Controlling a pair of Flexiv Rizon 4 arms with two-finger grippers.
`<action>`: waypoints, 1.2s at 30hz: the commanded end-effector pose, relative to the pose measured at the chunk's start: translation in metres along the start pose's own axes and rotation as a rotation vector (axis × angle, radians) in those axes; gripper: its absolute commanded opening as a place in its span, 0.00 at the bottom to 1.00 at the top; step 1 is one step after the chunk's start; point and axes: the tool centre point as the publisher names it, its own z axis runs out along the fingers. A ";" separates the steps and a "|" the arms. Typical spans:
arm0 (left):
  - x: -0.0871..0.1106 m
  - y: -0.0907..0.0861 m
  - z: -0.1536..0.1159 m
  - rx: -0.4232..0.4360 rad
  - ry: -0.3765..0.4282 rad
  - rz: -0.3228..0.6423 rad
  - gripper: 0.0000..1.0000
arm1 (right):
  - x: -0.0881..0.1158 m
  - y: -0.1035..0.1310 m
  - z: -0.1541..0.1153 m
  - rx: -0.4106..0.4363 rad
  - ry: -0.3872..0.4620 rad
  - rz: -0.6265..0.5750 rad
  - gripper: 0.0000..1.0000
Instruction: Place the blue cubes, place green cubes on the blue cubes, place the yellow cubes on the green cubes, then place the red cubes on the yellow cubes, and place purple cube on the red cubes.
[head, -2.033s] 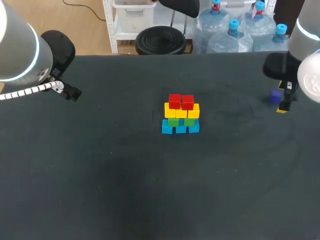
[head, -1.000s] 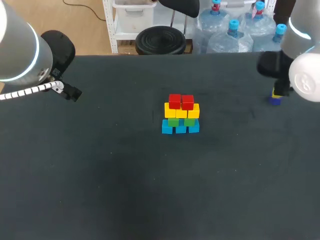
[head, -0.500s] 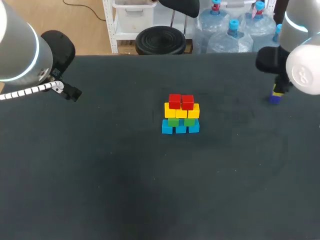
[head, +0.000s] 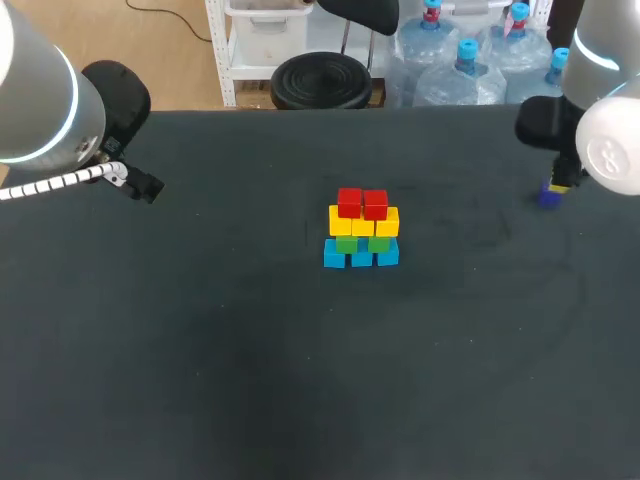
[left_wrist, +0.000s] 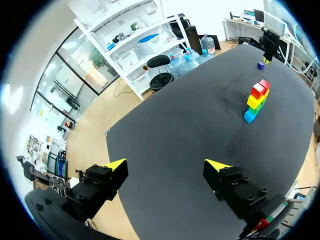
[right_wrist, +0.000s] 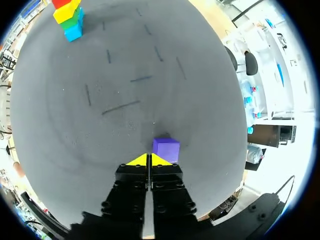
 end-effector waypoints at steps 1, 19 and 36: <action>0.001 0.000 0.000 0.001 -0.002 -0.001 1.00 | 0.001 0.001 0.000 0.004 -0.001 0.001 1.00; 0.001 0.000 0.000 0.001 -0.002 -0.001 1.00 | 0.003 -0.002 0.008 -0.004 -0.004 0.017 1.00; 0.001 0.000 0.000 0.001 -0.002 -0.001 1.00 | 0.002 -0.020 0.034 -0.016 -0.016 0.035 1.00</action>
